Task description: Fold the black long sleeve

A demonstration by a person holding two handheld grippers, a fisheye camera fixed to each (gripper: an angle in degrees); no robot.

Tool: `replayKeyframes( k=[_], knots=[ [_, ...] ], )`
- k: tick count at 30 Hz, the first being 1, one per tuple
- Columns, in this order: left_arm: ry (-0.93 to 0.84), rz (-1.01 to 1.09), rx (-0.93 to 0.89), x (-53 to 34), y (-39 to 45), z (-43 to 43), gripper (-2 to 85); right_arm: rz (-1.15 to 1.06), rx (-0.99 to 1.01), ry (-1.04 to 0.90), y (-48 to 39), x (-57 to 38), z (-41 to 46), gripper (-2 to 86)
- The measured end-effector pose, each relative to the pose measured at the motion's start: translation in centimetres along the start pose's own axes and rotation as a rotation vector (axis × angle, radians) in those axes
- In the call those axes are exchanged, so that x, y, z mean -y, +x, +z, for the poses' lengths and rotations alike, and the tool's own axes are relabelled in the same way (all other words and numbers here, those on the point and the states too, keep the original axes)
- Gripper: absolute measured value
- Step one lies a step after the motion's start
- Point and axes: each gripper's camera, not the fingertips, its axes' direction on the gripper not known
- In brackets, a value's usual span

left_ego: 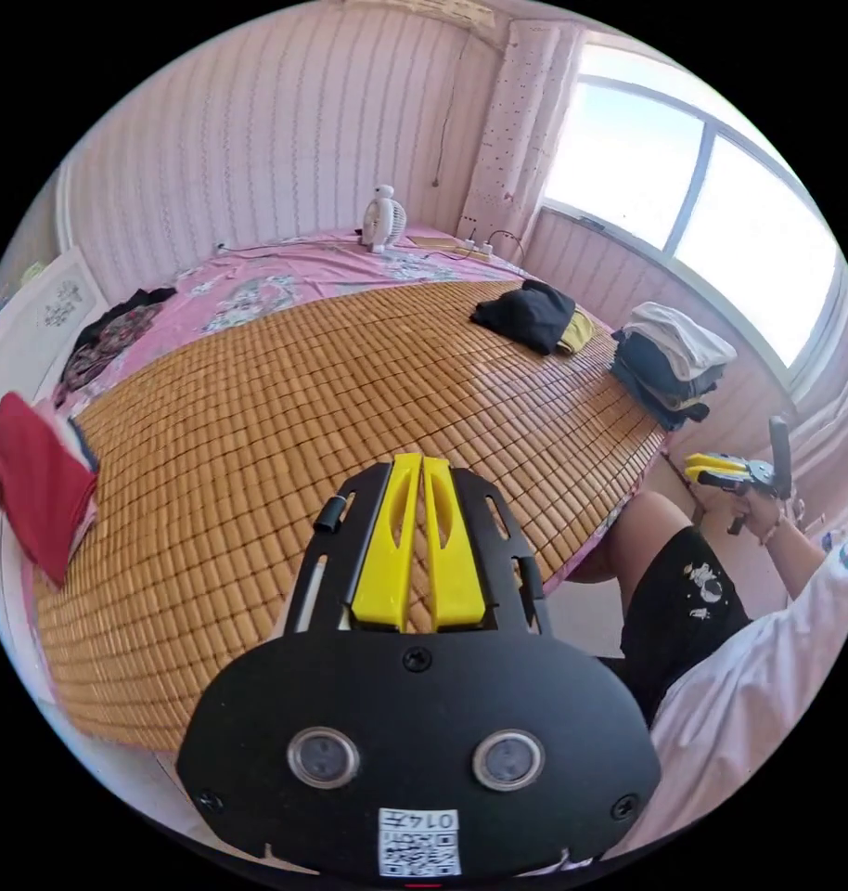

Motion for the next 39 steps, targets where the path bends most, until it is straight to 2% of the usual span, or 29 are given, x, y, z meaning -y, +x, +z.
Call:
replayKeyframes(
  k=[4, 8, 16, 19, 23, 32, 39],
  knots=[
    [0.103, -0.201, 0.195, -13.8, -1.1, -10.6, -0.9, 0.029, -0.014, 0.103, -7.4, -4.6, -2.7, 2.0],
    [0.231, -0.373, 0.31, -24.5, -1.4, -17.6, -1.0, -0.18, -0.013, 0.18, -15.1, -1.5, -2.9, 0.5],
    [0.378, -0.563, 0.403, -39.8, -0.2, -22.6, -1.0, -0.585, 0.128, 0.262, -31.3, 4.1, -1.7, 1.2],
    [0.387, -0.624, 0.447, -44.7, 0.5, -22.7, -0.9, -0.62, 0.2, 0.275, -36.0, 4.8, -0.2, 3.4],
    [0.423, -0.713, 0.514, -51.0, 0.4, -22.5, -0.5, -0.68, 0.299, 0.181, -41.6, 5.6, 3.4, 5.4],
    [0.447, -0.826, 0.515, -58.8, -6.9, -20.4, 6.4, -0.829, 0.363, -0.033, -53.5, 12.2, 14.3, 7.6],
    [0.487, -0.75, 0.476, -55.8, -17.7, -18.0, 8.0, -0.891, 0.357, -0.081, -64.0, 22.8, 25.6, 9.5]
  ],
)
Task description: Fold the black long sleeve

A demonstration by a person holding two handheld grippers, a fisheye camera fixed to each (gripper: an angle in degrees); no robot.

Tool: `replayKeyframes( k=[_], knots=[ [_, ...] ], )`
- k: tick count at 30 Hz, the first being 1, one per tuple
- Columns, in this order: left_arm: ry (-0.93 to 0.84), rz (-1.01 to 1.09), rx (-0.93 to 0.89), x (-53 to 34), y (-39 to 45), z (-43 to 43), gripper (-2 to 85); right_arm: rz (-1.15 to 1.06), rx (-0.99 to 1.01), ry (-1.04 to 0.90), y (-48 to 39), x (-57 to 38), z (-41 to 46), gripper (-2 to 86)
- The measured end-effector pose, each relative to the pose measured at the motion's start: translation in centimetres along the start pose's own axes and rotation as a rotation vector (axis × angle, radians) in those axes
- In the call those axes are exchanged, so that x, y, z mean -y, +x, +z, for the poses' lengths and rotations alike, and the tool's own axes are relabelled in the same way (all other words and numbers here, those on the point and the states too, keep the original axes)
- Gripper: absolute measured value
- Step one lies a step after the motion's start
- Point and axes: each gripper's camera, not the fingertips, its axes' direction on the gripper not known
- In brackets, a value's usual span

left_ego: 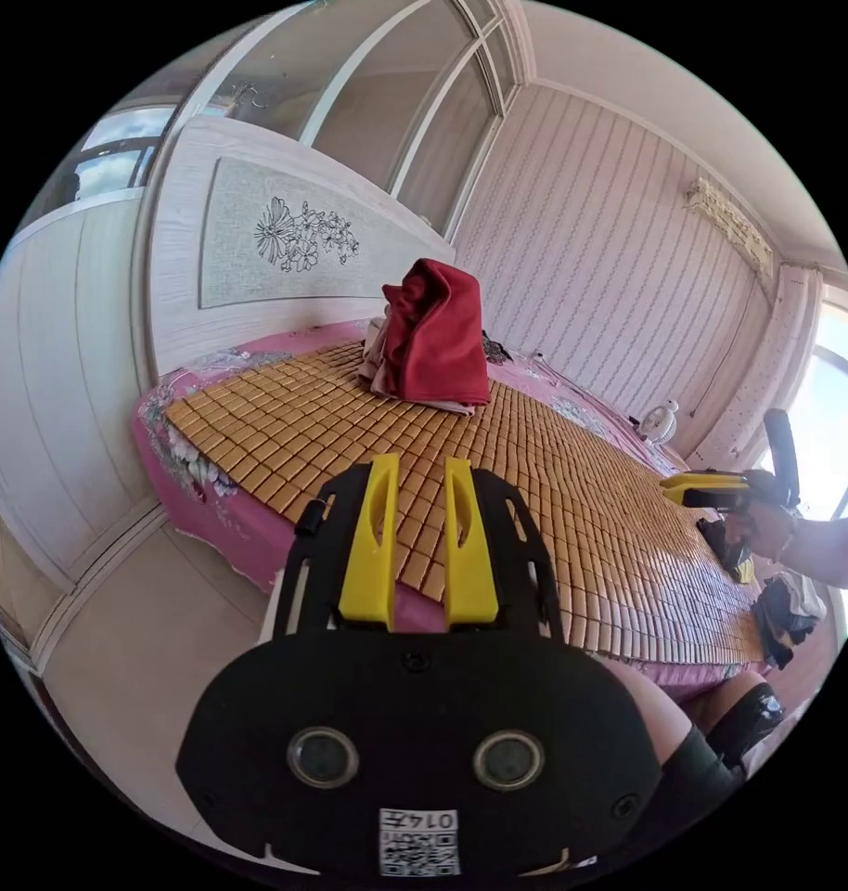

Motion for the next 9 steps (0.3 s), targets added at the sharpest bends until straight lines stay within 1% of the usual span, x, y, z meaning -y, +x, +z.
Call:
replayKeyframes(
  k=[3, 5, 7, 9],
  knots=[
    [-0.032, 0.039, -0.034, 4.0, -0.9, 5.9, 10.4, 0.032, 0.011, -0.004, 3.1, 6.6, 5.8, 11.3],
    [-0.079, 0.046, -0.013, 7.1, -1.3, 10.7, 12.9, 0.065, 0.023, -0.01, 5.4, 11.5, 10.4, 11.3],
    [-0.144, 0.049, -0.015, 9.2, -1.3, 14.4, 13.0, 0.073, 0.024, -0.023, 6.9, 14.8, 13.8, 11.2],
    [-0.154, 0.084, -0.04, 10.5, -1.0, 17.7, 12.9, 0.071, 0.002, -0.019, 8.1, 17.8, 16.9, 11.7]
  ],
)
